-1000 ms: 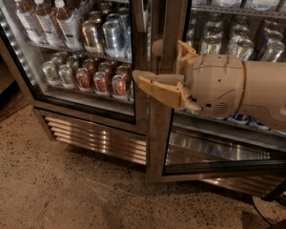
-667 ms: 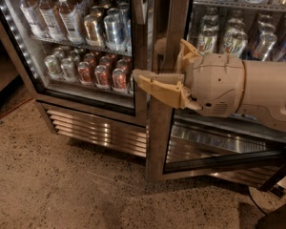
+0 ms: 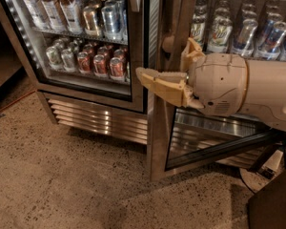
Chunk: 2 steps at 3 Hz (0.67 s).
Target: Open right fridge door
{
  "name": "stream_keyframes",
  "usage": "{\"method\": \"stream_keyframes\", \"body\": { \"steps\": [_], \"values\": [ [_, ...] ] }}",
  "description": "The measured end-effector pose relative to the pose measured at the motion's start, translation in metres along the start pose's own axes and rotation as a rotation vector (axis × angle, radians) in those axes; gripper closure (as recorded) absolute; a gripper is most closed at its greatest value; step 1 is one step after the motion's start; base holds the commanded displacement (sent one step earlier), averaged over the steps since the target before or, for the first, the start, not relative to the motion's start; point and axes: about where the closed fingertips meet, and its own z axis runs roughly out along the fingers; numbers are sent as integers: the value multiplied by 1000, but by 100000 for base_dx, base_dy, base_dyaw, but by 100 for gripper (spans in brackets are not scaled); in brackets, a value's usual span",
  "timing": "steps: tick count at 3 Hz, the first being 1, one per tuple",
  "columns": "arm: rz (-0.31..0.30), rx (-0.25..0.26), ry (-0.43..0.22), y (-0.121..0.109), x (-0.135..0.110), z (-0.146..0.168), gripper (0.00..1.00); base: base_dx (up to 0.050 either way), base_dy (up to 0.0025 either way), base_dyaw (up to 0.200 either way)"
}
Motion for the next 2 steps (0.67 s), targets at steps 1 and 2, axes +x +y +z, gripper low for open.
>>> {"method": "stream_keyframes", "body": {
  "steps": [1,2],
  "values": [
    [0,0,0,0,0,0,100,0,0,0],
    [0,0,0,0,0,0,81,0,0,0]
  ]
}}
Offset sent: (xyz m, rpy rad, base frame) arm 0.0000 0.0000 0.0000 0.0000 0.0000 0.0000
